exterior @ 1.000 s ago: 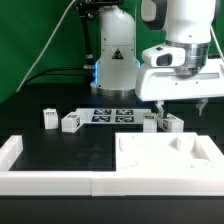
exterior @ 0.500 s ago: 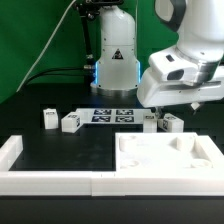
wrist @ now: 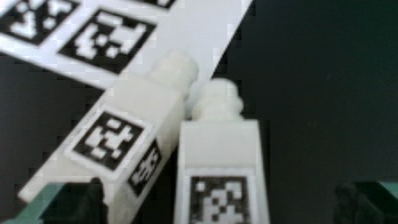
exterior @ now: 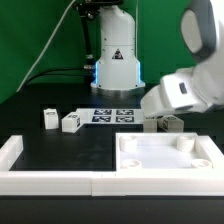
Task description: Assemble one leg
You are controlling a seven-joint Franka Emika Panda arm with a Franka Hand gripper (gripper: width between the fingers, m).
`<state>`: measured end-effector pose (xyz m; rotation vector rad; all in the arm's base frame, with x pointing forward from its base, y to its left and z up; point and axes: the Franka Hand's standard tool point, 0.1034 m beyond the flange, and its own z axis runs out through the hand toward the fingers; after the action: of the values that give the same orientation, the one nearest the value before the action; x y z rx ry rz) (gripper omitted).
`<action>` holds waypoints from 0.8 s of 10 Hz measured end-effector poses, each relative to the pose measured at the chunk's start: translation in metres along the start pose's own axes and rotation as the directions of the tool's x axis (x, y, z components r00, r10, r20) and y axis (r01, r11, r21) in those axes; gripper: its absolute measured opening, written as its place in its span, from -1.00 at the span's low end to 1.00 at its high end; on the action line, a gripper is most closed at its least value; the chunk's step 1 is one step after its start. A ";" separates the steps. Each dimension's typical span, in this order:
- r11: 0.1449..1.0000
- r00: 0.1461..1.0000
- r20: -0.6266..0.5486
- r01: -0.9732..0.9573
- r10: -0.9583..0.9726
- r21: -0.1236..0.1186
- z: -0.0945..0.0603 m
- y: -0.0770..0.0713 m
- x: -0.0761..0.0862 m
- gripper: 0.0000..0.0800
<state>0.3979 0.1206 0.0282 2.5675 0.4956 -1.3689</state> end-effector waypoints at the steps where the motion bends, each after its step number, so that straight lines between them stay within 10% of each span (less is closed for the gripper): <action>1: 1.000 0.999 0.044 -0.002 0.002 -0.008 0.000 -0.004 0.004 0.62; 8: 1.000 1.000 0.027 0.007 -0.007 -0.010 0.013 -0.006 0.016 0.62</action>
Offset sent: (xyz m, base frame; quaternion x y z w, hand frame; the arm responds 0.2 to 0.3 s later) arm -0.0008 -0.0024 -0.0045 0.0044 0.0070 -0.0007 1.0000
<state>0.3937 0.1246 0.0076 2.5384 0.5060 -1.3974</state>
